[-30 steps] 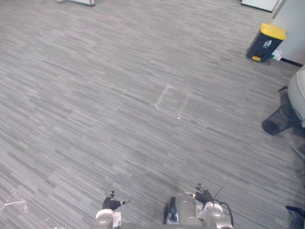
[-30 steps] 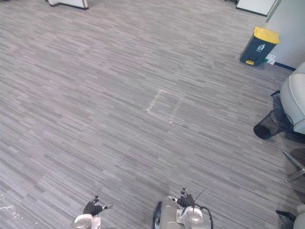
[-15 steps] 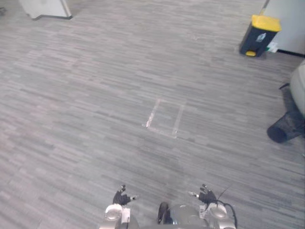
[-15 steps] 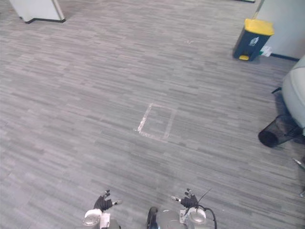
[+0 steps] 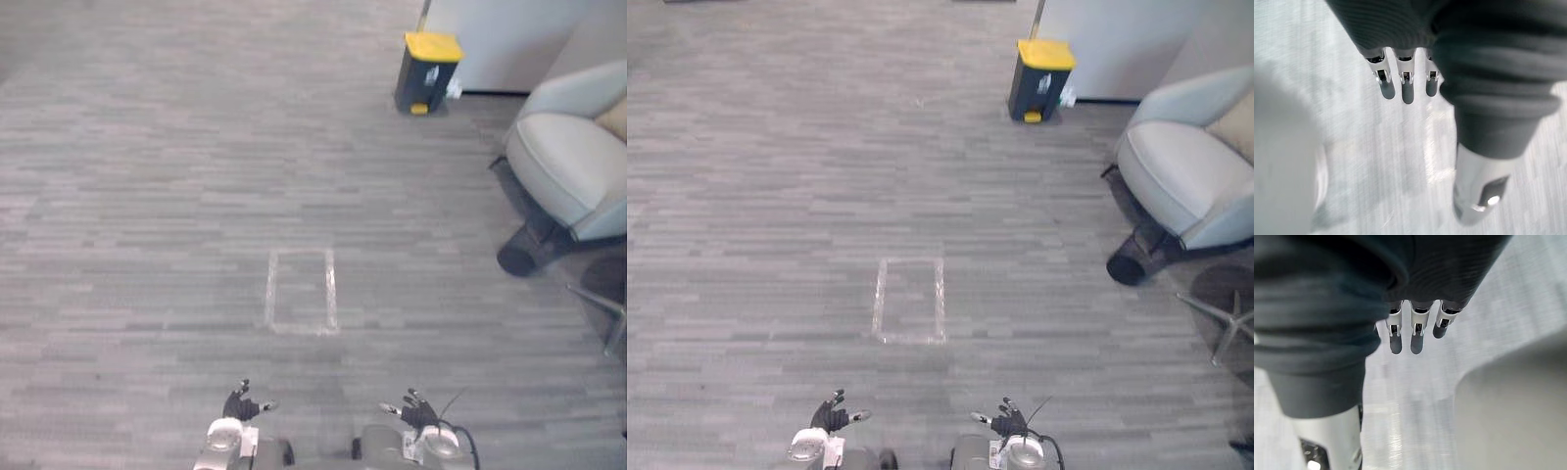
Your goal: Organize the slippers on the shoe rack
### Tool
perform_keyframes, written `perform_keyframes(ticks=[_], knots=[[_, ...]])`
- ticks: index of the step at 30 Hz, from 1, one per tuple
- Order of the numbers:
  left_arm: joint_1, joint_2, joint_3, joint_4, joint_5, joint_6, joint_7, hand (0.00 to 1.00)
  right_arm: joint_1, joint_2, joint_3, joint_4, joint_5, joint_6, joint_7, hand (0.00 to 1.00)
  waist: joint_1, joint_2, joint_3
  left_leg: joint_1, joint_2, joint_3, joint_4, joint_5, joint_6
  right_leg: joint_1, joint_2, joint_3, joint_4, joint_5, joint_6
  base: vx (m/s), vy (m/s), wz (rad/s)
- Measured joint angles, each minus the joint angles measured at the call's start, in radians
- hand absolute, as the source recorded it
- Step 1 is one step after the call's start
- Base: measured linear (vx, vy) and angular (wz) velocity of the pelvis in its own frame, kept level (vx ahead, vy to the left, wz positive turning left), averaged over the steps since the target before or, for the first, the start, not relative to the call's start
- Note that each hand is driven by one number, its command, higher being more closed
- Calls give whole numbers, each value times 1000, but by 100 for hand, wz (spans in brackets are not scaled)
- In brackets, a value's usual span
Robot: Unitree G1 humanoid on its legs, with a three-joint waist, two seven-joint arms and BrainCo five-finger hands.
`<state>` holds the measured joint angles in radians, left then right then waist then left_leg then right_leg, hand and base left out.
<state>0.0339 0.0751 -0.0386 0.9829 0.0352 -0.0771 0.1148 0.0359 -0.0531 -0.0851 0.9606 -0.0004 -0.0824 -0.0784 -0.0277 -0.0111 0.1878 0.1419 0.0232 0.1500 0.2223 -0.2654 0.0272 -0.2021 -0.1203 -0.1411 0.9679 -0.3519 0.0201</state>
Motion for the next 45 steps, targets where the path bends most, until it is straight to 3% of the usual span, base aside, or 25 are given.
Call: perform_keyframes(ticks=[3, 5, 6, 7, 9, 10, 12, 13, 15, 18, 20, 22, 23, 24, 25, 27, 29, 32, 34, 37, 39, 40, 41, 42, 45], knots=[[0, -3, -4, 9, -1, 2, 5, 0, -25, 0, 1, -10, 1, -9, 1, 0, -18, 7, 5, 58, 33, -12, -46, 0, 0, -131, 41, -42, -280, 22, -18, 542, -35, 29], [3, -7, -20, 10, 0, 2, 6, 0, -32, 1, 2, -15, 0, -8, 0, 0, -28, 5, 7, 95, 35, -26, -65, -1, -3, -145, 70, -2, -538, 162, -7, 613, -125, 43], [15, -6, -19, 9, 0, -3, 3, 0, -19, 6, 1, -13, 2, -8, 0, 0, -28, -17, -3, 129, 17, -41, -58, -27, -44, -142, 59, 42, -651, 379, -29, 585, -153, 39], [2, -30, -9, 25, 1, -2, 1, 0, -39, -9, -10, -11, -1, -7, -2, 0, -26, 20, 3, 152, 49, -60, -27, -48, -70, -150, 75, 31, -552, 335, -41, 555, -158, 40], [1, -63, 12, 19, 2, -4, -5, 0, -41, -20, -26, -14, 0, -7, 0, 0, -28, 53, 4, 101, 69, -81, 114, -25, -108, -138, 72, 5, -498, 240, -50, 564, -178, 34], [-2, -79, 37, 11, 2, -2, -5, 0, -34, -26, -29, -35, 0, 0, -1, 0, -32, 66, 14, 32, 88, -79, 289, 18, -134, -100, 72, -13, -496, 200, -49, 386, -140, 42], [7, -96, 63, -21, 3, -1, -5, 0, -14, -22, -22, -56, 0, 9, -2, 0, -28, 73, 23, -96, 157, -73, 618, 135, -162, 2, 93, -29, -536, 161, -66, 515, -146, 22], [14, -95, 61, -50, 4, -2, -9, 0, -2, -20, -19, -55, 3, 15, -5, 0, -22, 72, 26, -152, 213, -19, 784, 114, -157, 89, 111, -34, -579, 140, -85, 550, -118, -6], [16, -92, 61, -68, 4, -3, -10, 0, 11, -11, -19, -51, 4, 16, -7, 0, -19, 51, 31, -214, 243, 44, 847, 86, -128, 180, 113, -23, -631, 121, -87, 377, -46, -14], [5, -92, 58, -70, 4, -5, -10, 0, 3, -7, -23, -19, 7, 22, -10, 0, -11, 40, 27, -299, 240, 124, 725, 16, -113, 272, 106, 34, -708, 123, -85, 415, 34, -53], [-4, -86, 44, -69, 3, -5, -11, 0, -1, -6, -32, 1, 18, 24, -11, 0, 0, 34, 30, -330, 191, 122, 494, 1, -119, 318, 82, 84, -745, 125, -81, 395, 168, -73], [-10, -80, 21, -68, 3, -6, -11, 0, 4, -2, -33, 3, 21, 23, -11, 0, 7, 25, 35, -339, 114, 24, 214, 42, -118, 353, 46, 127, -769, 121, -74, 350, 251, -78], [-10, -78, 8, -67, 3, -6, -10, 0, 6, -5, -31, 8, 20, 22, -11, 0, 11, 30, 30, -334, 84, -66, 65, 101, -124, 362, 37, 155, -781, 104, -42, 342, 284, -87], [-10, -77, 3, -64, 3, -6, -9, 0, 6, -9, -29, 15, 20, 22, -11, 0, 18, 34, 24, -342, 78, -100, 44, 196, -154, 364, 33, 183, -783, 78, 0, 344, 302, -83], [-16, -69, -3, -59, 3, -6, -8, 0, 0, -4, -29, 29, 20, 23, -13, 0, 20, 23, 15, -350, 50, -105, 83, 196, -126, 368, 11, 214, -779, 61, 24, 266, 250, -57], [-24, -38, -20, -42, 2, -5, -6, 0, 4, 14, -30, 36, 20, 20, -13, 0, 10, -11, 0, -368, 30, -78, 158, 119, -103, 354, -17, 242, -740, 66, 22, 377, 321, -40], [-26, -28, -19, -34, 3, -5, -5, 0, 6, 16, -30, 39, 19, 21, -11, 0, 18, -21, -7, -344, 29, -33, 209, 61, -78, 307, -23, 293, -603, 66, 22, 324, 280, -61], [-28, -4, -26, 3, 4, -2, -5, 0, 2, 18, -29, 37, 17, 18, -4, 0, 18, -26, -12, -229, 25, 71, 188, 12, -33, 135, -37, 327, -202, 103, 89, 333, 262, -80], [-24, 15, -48, 31, 4, 2, -5, 0, -6, 14, -24, 37, 11, 12, -1, 0, 15, -25, -15, -119, 27, 126, 101, 10, -29, 63, -72, 144, -111, 53, 68, 351, 143, -76], [-10, 21, -59, 31, 4, 4, -5, 0, -23, 1, -8, 37, 0, 12, -1, 0, 13, -3, -22, -27, 60, 203, 9, 11, -32, 1, -73, -137, -216, 15, 23, 307, 30, -77], [-12, 17, -59, 33, 4, 5, -6, 0, -30, -6, -7, 37, 0, 12, -2, 0, 8, 11, -16, 5, 78, 235, -20, 11, -32, -27, -61, -284, -329, 28, -8, 333, -43, -64], [-11, 17, -60, 40, 5, 5, -9, 0, -33, -5, -6, 36, -1, 13, -3, 0, 9, 8, -17, 24, 77, 262, -30, 12, -34, -41, -40, -360, -471, 94, -55, 425, -96, -70], [-11, 26, -59, 43, 8, 5, -13, 0, -25, -1, 0, 37, 0, 13, -3, 0, 10, -12, -23, 37, 55, 275, -32, 9, -47, -37, -26, -373, -588, 230, -98, 369, -86, -79], [-18, 16, -56, 62, 13, 8, -11, 0, -28, -4, -5, 34, -1, 10, -1, 0, 9, 9, -13, 59, 63, 273, -30, -5, -72, -27, -7, -367, -591, 264, -158, 354, -41, -82], [-23, -25, -57, 65, 28, 1, -22, 0, -35, -28, -20, 37, 0, 8, -2, 0, 3, 62, -8, 49, 86, 214, -16, 10, -88, 16, 46, -332, -642, 257, -152, 213, -69, -51]])
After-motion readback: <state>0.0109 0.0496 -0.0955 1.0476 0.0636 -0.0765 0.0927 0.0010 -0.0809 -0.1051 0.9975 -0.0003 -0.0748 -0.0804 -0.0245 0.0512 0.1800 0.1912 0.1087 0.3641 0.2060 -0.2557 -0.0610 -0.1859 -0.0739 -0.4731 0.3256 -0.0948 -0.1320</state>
